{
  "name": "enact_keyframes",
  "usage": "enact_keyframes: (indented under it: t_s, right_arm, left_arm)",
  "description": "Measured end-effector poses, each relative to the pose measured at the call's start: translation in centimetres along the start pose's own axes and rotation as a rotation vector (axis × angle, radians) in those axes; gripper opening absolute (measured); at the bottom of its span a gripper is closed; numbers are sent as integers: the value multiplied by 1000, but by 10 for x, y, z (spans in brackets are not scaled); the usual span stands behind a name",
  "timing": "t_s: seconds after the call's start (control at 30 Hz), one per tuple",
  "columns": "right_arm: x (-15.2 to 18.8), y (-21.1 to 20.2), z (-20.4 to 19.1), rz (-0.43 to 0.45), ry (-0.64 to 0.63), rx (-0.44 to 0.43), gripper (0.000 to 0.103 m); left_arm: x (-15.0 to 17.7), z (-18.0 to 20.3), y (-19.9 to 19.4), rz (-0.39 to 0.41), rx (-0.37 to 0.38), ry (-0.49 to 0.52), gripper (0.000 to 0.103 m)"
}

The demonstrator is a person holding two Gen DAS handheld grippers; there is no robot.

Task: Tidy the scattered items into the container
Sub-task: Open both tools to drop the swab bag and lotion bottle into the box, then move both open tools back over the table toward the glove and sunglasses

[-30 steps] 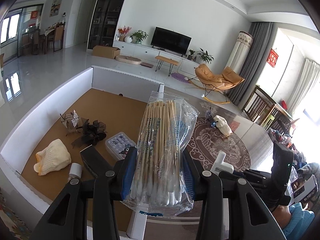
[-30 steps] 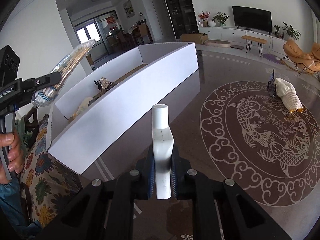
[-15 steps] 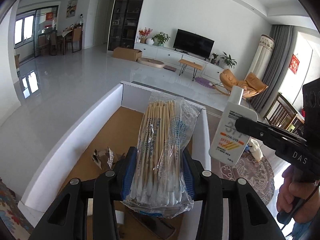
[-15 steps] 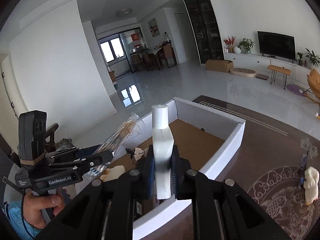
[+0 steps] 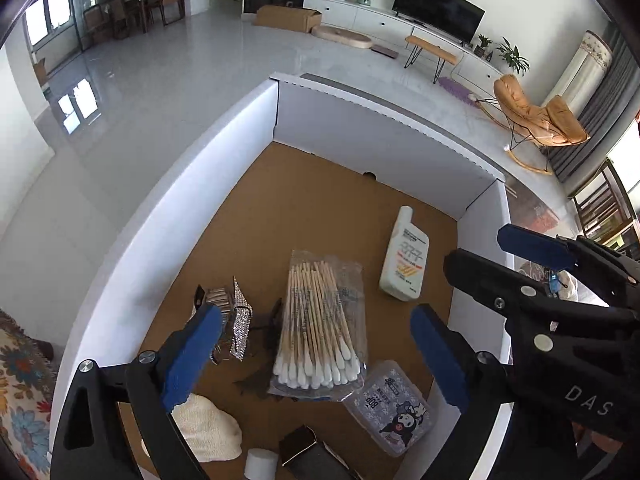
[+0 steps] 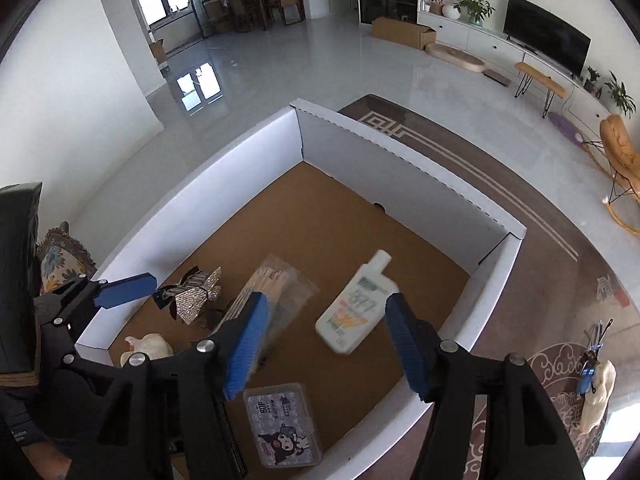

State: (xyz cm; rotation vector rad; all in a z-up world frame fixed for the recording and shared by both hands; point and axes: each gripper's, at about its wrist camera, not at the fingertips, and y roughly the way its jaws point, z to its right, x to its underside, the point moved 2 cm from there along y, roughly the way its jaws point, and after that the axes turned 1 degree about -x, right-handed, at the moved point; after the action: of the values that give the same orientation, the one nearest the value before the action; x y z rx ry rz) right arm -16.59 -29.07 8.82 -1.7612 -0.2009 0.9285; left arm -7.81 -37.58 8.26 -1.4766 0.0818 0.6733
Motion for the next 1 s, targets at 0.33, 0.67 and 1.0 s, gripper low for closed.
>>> enact_keyframes:
  t_s: [0.33, 0.67, 1.0]
  right_arm:
    - [51, -43, 34, 196, 51, -18, 63]
    - [274, -99, 192, 347, 174, 233, 63]
    - [418, -119, 298, 198, 364, 326, 63]
  left_arm:
    - [45, 52, -47, 133, -35, 131, 96]
    - [166, 237, -44, 161, 230, 400, 100]
    - [218, 323, 63, 118, 200, 413, 100]
